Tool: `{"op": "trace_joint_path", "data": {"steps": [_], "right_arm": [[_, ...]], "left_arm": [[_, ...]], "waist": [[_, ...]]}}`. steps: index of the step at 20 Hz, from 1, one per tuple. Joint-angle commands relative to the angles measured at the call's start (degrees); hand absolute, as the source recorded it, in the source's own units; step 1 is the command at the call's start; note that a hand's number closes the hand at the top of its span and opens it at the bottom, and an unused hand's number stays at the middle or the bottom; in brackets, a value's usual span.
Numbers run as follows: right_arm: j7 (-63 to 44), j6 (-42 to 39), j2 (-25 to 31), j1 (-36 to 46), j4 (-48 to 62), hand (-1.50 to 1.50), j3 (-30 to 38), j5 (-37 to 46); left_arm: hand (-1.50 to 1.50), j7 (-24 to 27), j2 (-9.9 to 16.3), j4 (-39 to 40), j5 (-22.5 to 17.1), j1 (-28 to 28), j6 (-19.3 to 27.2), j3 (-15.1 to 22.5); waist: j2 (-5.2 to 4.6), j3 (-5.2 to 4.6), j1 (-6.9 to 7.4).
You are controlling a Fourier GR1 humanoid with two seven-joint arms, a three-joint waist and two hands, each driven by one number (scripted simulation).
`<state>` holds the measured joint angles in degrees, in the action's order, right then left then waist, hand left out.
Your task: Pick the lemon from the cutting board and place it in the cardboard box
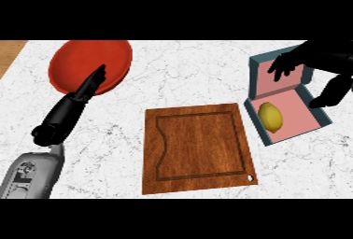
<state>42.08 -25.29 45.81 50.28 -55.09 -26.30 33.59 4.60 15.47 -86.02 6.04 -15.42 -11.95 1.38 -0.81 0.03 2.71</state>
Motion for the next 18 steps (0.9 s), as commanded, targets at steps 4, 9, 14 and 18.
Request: {"op": "trace_joint_path", "data": {"steps": [4,9,14,18], "right_arm": [[13.71,-6.75,-4.24,-0.29,5.42,-1.50,4.93,-12.78],[2.65,-17.42,-11.50,-1.43,12.32,-1.50,13.49,-32.51],[-12.34,-23.40,-12.34,4.40,21.99,-1.50,20.06,-44.22],[-16.48,-25.19,-9.38,8.68,30.25,-1.50,24.41,-47.99]], "left_arm": [[0.00,-0.92,-0.05,-1.12,0.46,0.68,0.17,0.14],[0.00,-1.07,-0.23,-1.27,0.29,-0.51,0.40,-0.10],[0.00,0.05,-0.73,-1.23,0.38,0.30,0.10,0.52],[0.00,0.67,-0.55,-2.02,0.73,1.33,-0.19,0.78]], "waist": [[0.23,0.08,-0.90],[-0.05,0.07,-0.84],[-0.20,-0.04,0.38],[-0.51,0.08,1.04]]}}
